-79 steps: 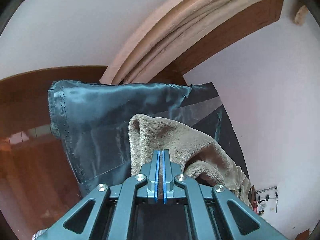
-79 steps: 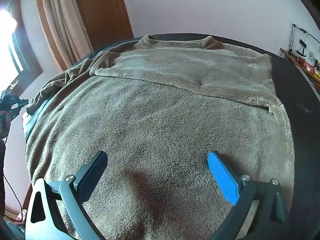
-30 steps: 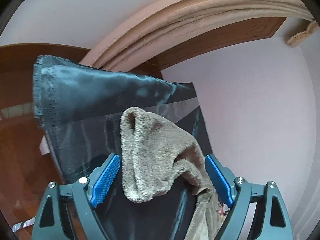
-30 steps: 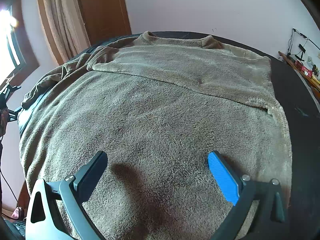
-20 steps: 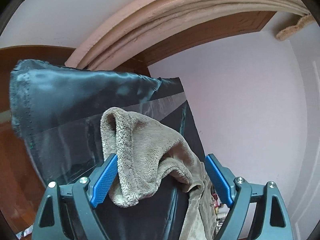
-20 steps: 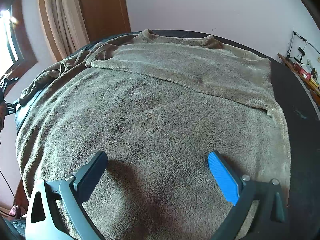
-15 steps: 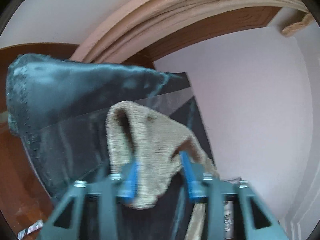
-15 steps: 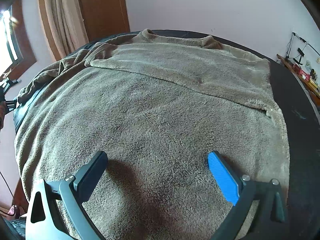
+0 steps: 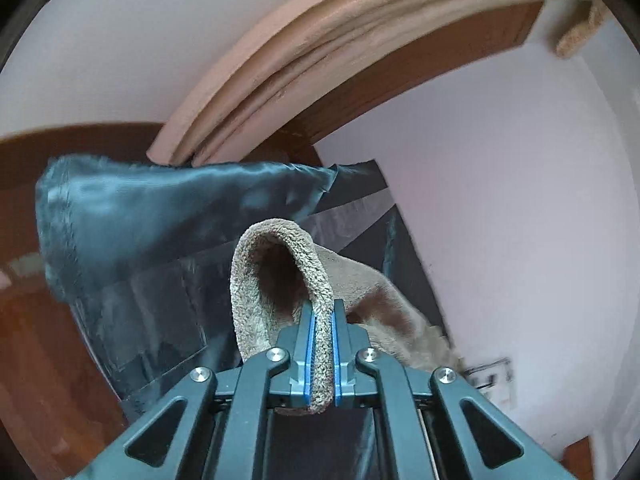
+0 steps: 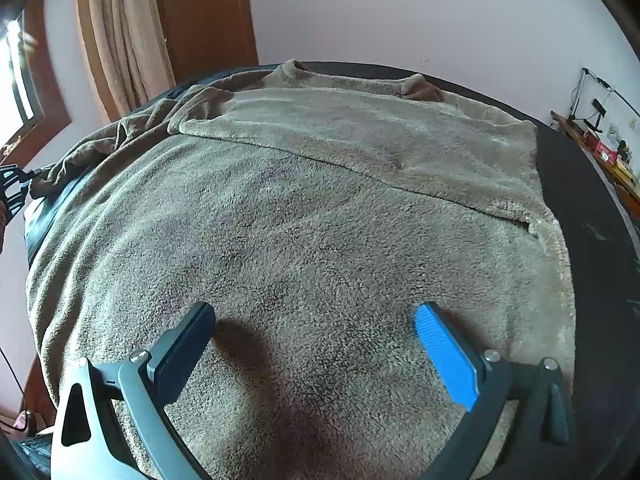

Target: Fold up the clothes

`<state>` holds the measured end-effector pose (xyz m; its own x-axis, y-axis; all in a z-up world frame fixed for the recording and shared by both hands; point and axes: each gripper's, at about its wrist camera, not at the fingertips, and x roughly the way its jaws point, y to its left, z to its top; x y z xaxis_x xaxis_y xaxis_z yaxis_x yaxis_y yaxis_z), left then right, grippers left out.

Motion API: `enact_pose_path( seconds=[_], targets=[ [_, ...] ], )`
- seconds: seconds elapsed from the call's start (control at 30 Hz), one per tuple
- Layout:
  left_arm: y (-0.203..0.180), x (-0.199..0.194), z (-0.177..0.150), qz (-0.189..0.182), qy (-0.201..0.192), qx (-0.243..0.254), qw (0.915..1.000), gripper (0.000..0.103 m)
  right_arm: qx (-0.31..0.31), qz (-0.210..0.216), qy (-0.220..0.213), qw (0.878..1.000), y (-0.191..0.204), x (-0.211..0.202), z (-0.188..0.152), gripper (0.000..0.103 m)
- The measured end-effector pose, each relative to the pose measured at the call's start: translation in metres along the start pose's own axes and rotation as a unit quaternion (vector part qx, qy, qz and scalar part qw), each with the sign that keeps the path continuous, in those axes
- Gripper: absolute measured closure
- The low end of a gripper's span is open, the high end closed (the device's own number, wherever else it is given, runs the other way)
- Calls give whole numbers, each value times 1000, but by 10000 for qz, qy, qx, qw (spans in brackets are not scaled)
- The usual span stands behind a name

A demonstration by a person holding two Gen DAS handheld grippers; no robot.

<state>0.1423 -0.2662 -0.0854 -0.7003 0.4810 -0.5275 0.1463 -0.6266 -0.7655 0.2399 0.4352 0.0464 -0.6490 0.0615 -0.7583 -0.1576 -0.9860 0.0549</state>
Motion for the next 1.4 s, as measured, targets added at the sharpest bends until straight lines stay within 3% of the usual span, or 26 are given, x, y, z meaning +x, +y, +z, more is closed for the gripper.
enact_pose_path(
  seconds=[0.2,0.43,0.57,0.77,0.93,1.1,1.17,1.27,1.3,1.37,1.4],
  targets=[
    [-16,-1,-9,24,-116,123,9999,97,138,71,-88,9998,-4,-2,0,2],
    [-101,-17,-20,-499,-315,916,9940,97,144,152,-146,9997,-4,-5,0,2],
    [-163,-5,-41,-878,-44,1498,9848,97,230,248,-207,9992,-8,-7,0,2],
    [-228,55,-100,-1270,904,2008,9671,97,341,398,-271,9983,-12,-10,-2,2],
    [-262,114,-165,-1408,1928,2355,9421,97,394,469,-305,9977,-14,-13,-3,2],
    [-269,159,-224,-1023,3040,2692,9081,96,469,526,-285,9971,-15,-11,-3,2],
    [-270,168,-243,-749,3287,2974,8933,93,486,547,-262,9970,-15,-11,-2,2],
    [-277,164,-266,-514,3226,3588,8744,86,496,551,-241,9970,-16,-10,-3,2],
    [-280,159,-272,-446,3104,3857,8677,79,497,546,-228,9970,-16,-10,-3,2],
    [-284,148,-287,-351,2818,4396,8521,51,497,534,-200,9971,-16,-9,-3,2],
    [-285,142,-293,-414,2733,4569,8455,25,491,522,-185,9973,-15,-8,-3,2]
  ],
)
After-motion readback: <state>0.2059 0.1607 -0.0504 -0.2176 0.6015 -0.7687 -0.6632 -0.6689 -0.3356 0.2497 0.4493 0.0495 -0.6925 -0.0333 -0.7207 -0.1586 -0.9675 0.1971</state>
